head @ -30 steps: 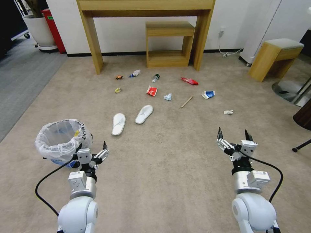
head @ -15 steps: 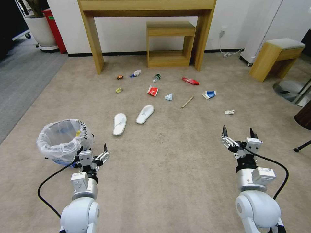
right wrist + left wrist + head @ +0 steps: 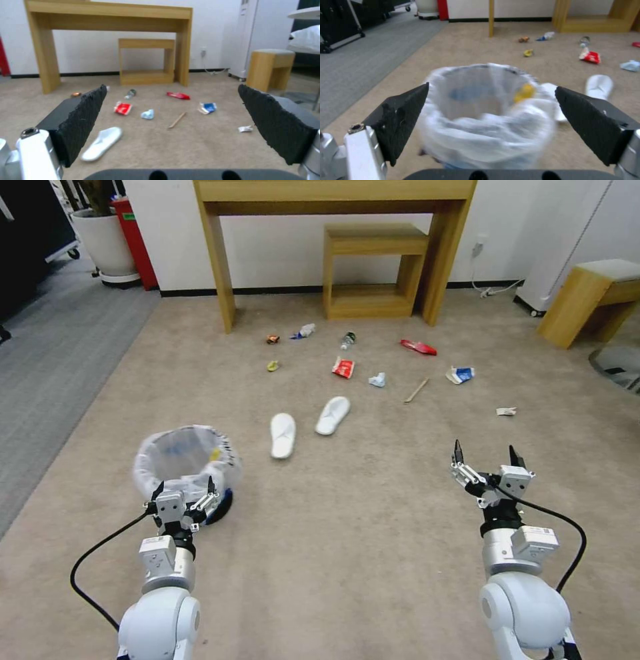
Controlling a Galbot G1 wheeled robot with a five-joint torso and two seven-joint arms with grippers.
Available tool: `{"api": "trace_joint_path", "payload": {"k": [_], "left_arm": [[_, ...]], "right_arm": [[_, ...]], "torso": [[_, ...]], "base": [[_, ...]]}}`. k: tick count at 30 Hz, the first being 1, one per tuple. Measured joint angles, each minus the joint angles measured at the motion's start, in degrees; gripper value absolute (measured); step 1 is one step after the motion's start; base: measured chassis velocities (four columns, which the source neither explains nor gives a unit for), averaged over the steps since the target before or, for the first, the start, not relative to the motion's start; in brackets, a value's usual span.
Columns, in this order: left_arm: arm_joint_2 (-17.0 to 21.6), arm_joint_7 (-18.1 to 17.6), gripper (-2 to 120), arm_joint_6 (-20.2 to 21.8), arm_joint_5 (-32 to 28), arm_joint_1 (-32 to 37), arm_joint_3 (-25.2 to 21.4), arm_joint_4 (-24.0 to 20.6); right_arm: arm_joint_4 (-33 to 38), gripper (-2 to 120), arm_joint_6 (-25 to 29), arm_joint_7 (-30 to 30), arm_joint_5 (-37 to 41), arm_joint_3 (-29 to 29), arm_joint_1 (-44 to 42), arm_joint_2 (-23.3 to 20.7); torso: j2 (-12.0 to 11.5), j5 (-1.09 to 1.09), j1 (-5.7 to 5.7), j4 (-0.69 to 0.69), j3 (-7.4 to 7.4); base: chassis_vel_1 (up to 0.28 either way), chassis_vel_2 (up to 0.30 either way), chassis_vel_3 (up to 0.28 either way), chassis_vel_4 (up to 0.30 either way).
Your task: Pick up the trash bin and place the garbage on the floor into it.
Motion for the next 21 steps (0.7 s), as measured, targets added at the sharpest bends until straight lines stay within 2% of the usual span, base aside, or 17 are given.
{"api": "trace_joint_path", "payload": {"k": [4, 7, 10, 21], "left_arm": [[0.0, -0.2, 100, 0.0, 0.0, -0.1, -0.1, 0.1], [0.0, -0.3, 100, 0.2, 0.0, -0.1, -0.1, 0.1], [0.0, -0.8, 100, 0.6, -0.4, -0.2, -0.1, 0.1], [0.2, -0.7, 100, 0.4, -0.8, 0.0, -0.4, 0.2]], "right_arm": [[-0.3, 100, 0.6, -0.4, -0.1, 0.0, 0.0, 0.0], [-0.3, 100, 1.0, -0.5, -0.1, 0.0, 0.0, 0.0], [-0.5, 100, 1.6, -0.6, 0.0, -0.1, 0.2, 0.0], [-0.4, 100, 1.4, -1.5, -0.5, 0.2, 0.2, 0.0]], "torso": [[0.0, -0.02, 0.0, 0.02, 0.0], [0.0, -0.01, -0.01, 0.01, 0.01], [0.0, 0.05, -0.01, -0.01, 0.0], [0.0, 0.01, -0.01, 0.0, 0.0]], "base": [[0.233, 0.208, -0.211, -0.227], [0.073, 0.088, -0.015, -0.052], [-0.022, -0.016, 0.011, 0.012], [-0.028, -0.028, 0.015, 0.016]]}}
